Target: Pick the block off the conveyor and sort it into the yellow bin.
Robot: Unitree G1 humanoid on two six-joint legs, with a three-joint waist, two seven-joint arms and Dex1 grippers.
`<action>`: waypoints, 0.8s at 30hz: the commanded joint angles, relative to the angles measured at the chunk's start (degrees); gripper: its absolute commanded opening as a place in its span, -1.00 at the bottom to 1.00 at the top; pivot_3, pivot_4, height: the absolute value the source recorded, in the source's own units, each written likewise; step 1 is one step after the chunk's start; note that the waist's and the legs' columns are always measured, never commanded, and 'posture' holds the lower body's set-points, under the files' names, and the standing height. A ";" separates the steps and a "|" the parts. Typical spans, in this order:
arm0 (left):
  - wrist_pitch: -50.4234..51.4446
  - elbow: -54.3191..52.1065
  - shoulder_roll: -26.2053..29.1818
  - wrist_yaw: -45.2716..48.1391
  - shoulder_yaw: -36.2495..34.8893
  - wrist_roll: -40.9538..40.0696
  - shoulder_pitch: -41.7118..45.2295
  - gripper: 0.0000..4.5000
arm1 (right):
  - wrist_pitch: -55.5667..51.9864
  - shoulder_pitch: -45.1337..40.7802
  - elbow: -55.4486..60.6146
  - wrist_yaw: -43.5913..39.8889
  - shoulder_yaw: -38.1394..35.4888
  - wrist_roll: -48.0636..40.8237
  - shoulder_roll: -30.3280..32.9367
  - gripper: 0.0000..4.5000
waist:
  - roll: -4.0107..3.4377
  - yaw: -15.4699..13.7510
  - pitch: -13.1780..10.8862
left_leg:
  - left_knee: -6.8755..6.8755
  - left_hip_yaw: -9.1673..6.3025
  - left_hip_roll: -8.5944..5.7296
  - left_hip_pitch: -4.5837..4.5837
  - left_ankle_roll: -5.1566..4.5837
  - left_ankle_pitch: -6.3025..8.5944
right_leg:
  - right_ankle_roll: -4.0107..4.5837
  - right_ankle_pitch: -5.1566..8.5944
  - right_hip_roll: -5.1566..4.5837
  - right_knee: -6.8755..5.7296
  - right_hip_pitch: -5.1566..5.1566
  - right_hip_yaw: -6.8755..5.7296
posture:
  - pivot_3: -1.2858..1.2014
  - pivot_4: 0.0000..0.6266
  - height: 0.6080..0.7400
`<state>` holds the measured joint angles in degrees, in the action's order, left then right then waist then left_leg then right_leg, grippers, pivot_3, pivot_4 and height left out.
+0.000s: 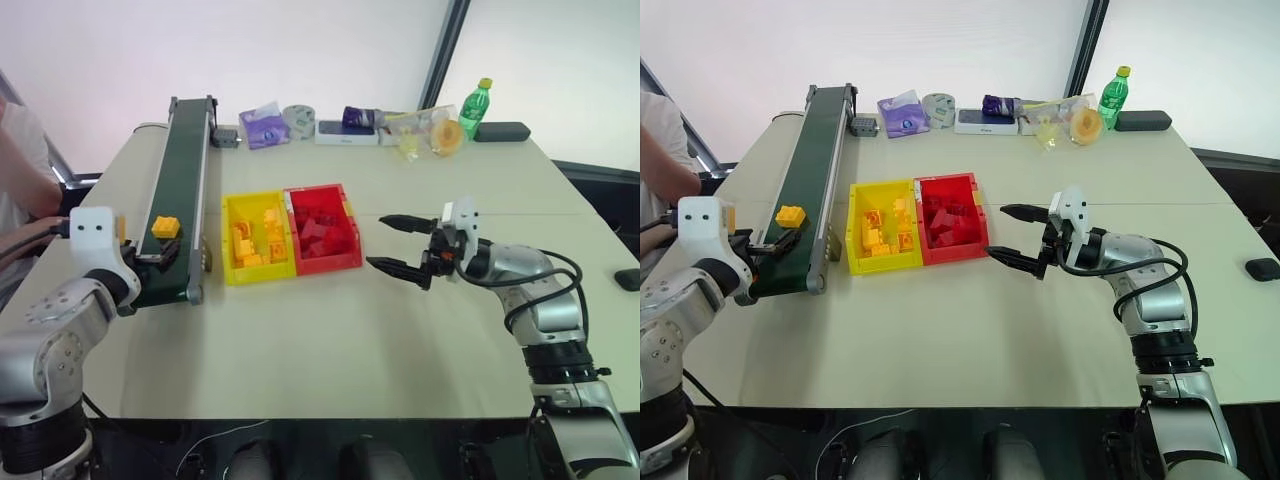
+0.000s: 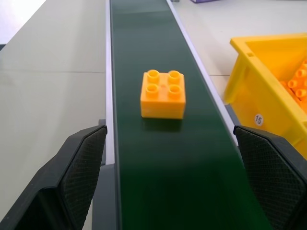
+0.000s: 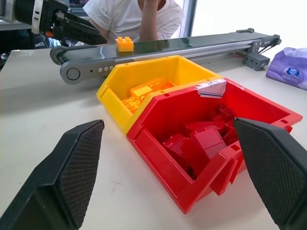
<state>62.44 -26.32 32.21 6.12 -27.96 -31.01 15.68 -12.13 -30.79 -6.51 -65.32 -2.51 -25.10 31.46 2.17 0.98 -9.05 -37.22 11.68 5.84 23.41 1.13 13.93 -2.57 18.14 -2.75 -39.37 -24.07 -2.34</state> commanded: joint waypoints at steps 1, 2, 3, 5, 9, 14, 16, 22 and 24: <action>-1.60 -0.29 -0.11 0.56 -1.35 0.11 -0.04 0.98 | 0.03 0.01 2.72 0.21 -1.13 -1.27 0.42 1.00 | 0.00 0.00 0.00 | 0.00 0.00 0.00 0.00 0.00 0.00 | 0.00 0.00 0.00 0.00 0.00 0.00 | 0.03 -0.52 1.00; -1.88 -0.11 -0.18 0.55 -1.20 0.31 -0.11 0.98 | 0.03 0.07 2.79 0.22 -1.14 -1.27 0.46 1.00 | 0.00 0.00 0.00 | 0.00 0.00 0.00 0.00 0.00 0.00 | 0.00 0.00 0.00 0.00 0.00 0.00 | 0.03 -0.52 1.00; -2.01 -0.03 -0.23 0.55 -1.07 0.44 -0.21 0.98 | 0.03 0.12 2.84 0.24 -1.15 -1.28 0.50 1.00 | 0.00 -0.01 0.00 | 0.00 0.00 0.00 0.00 0.00 0.00 | 0.00 0.00 -0.01 0.00 0.00 0.00 | 0.03 -0.52 1.00; -2.22 -0.02 -0.22 0.71 -0.40 0.84 -0.62 0.98 | -0.04 0.09 2.89 0.30 -1.13 -1.30 0.52 1.00 | 0.00 0.01 0.00 | 0.00 0.00 0.00 0.00 0.00 0.00 | 0.00 0.00 0.00 0.00 0.00 0.00 | 0.03 -0.52 1.00; -1.70 -0.76 -1.72 1.23 -0.82 -0.09 -1.73 0.36 | -0.08 0.03 2.93 0.32 -1.17 -1.27 0.65 1.00 | 0.00 0.01 0.00 | 0.00 0.00 0.00 0.00 0.00 0.00 | 0.00 0.00 -0.01 0.00 0.00 0.00 | 0.03 -0.52 1.00; -1.10 -1.37 -2.79 0.37 -1.54 -0.11 -1.49 -0.43 | -0.13 -0.16 2.65 0.22 -1.23 -1.26 0.77 1.00 | 0.00 -0.02 0.00 | 0.00 -0.01 0.00 0.00 0.00 0.00 | 0.00 0.00 0.00 0.00 0.00 0.00 | 0.03 -0.52 1.00; -1.11 -1.55 -2.62 0.28 -1.51 0.05 -1.29 -0.43 | -0.04 -0.24 2.42 0.15 -1.24 -1.21 0.80 1.00 | 0.00 -0.07 0.00 | 0.00 -0.01 -0.01 0.00 0.00 0.00 | 0.00 0.00 -0.01 0.00 0.01 0.00 | 0.03 -0.52 1.00; -3.20 -3.13 -2.01 1.78 -1.56 -1.29 0.93 -0.43 | 0.08 -0.23 2.21 0.06 -1.33 -1.17 0.87 1.00 | 0.00 -0.04 0.00 | 0.00 -0.02 -0.01 0.00 0.00 0.00 | 0.00 0.00 -0.01 0.00 0.01 0.00 | 0.03 -0.52 1.00; -5.45 -3.55 -0.73 4.57 -1.22 -2.21 2.14 -0.43 | -0.14 0.03 2.58 -0.14 -1.46 -1.34 1.20 1.00 | 0.00 -0.16 0.00 | -0.01 -0.02 -0.01 0.00 0.00 0.00 | 0.00 0.00 -0.01 0.00 0.01 -0.01 | 0.03 -0.52 1.00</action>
<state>59.78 -26.94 29.59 8.60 -28.15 -32.02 16.35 -12.26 -30.24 -6.29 -65.18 -2.60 -25.15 31.62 2.17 0.82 -9.05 -37.24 11.64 5.83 23.41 1.13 13.93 -2.58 18.14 -2.76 -39.37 -24.04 -2.36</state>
